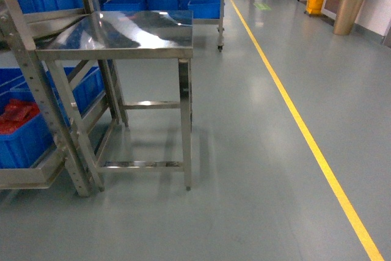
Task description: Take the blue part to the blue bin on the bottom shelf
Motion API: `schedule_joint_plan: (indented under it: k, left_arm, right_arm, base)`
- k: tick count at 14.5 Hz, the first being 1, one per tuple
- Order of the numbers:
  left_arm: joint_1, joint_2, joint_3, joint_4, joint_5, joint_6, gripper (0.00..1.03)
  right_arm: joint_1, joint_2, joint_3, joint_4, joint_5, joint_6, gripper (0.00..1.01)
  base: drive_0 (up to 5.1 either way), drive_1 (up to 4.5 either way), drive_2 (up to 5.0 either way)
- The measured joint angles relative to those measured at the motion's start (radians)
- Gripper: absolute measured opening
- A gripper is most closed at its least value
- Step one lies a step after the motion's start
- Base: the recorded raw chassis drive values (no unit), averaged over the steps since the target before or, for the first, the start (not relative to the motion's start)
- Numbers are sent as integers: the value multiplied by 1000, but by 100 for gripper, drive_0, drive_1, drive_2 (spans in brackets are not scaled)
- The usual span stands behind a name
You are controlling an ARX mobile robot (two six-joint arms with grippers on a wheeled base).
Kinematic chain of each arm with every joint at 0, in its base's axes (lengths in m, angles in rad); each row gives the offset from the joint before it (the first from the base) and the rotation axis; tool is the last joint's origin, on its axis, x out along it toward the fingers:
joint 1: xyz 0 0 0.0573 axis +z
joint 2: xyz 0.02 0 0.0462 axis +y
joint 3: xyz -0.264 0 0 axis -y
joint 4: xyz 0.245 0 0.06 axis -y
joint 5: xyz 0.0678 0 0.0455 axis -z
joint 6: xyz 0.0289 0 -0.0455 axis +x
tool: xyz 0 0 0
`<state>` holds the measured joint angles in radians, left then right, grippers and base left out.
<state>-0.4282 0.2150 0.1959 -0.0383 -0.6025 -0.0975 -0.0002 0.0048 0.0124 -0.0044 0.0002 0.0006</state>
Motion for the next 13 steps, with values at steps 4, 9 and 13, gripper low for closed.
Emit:
schedule_joint_plan:
  k: [4,9,13]
  left_arm:
    - [0,2,0,0,1,0,43]
    - [0,1,0,1,0,0,43]
    - [1,1,0,-1,0,0,43]
  right_arm:
    - [0,0,0,-3,0,0,98]
    - [0,0,0,0,0,0,98]
    - [0,0,0,0,0,0,98]
  base:
    - [-5,425,-436]
    - [-2,429,-432]
    - [-2,428,-433]
